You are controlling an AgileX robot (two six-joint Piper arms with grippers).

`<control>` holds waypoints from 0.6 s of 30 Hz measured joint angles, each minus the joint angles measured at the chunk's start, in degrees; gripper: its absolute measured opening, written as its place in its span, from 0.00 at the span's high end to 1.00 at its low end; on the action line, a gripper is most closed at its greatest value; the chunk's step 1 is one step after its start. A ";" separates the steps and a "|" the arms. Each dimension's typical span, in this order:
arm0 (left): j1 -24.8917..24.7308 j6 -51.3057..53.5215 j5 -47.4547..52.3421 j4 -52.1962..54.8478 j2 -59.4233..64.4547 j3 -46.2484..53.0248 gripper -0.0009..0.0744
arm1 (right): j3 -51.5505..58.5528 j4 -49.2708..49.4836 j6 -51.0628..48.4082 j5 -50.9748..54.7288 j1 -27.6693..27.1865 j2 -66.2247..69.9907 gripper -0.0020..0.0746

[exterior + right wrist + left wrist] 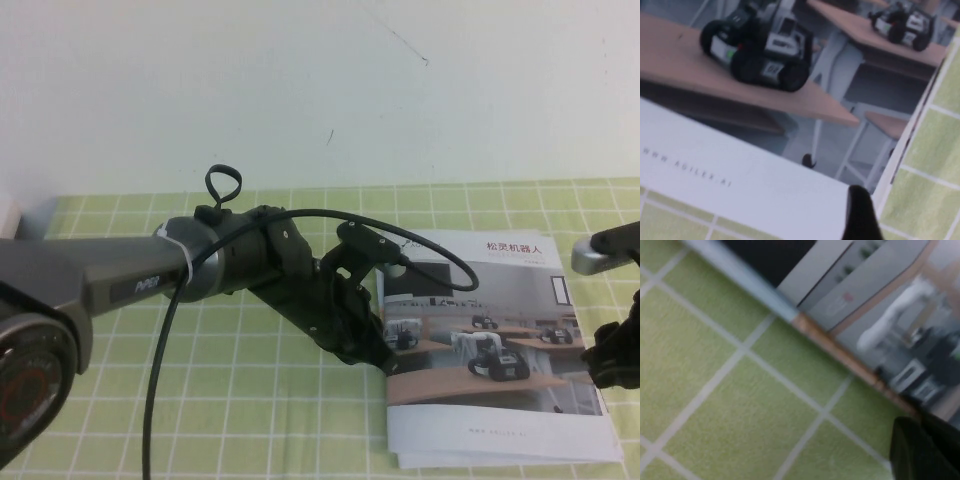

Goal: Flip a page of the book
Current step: Open the closed book

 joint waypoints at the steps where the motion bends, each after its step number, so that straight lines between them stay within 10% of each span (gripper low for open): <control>1: 0.00 -0.78 -0.13 1.01 0.43 0.00 0.99 | -0.02 0.00 1.04 -0.50 -0.61 0.37 0.45; 18: -0.02 -6.09 -1.06 5.07 -0.13 -0.42 0.99 | -0.12 12.34 -4.16 -5.23 -5.50 3.51 0.38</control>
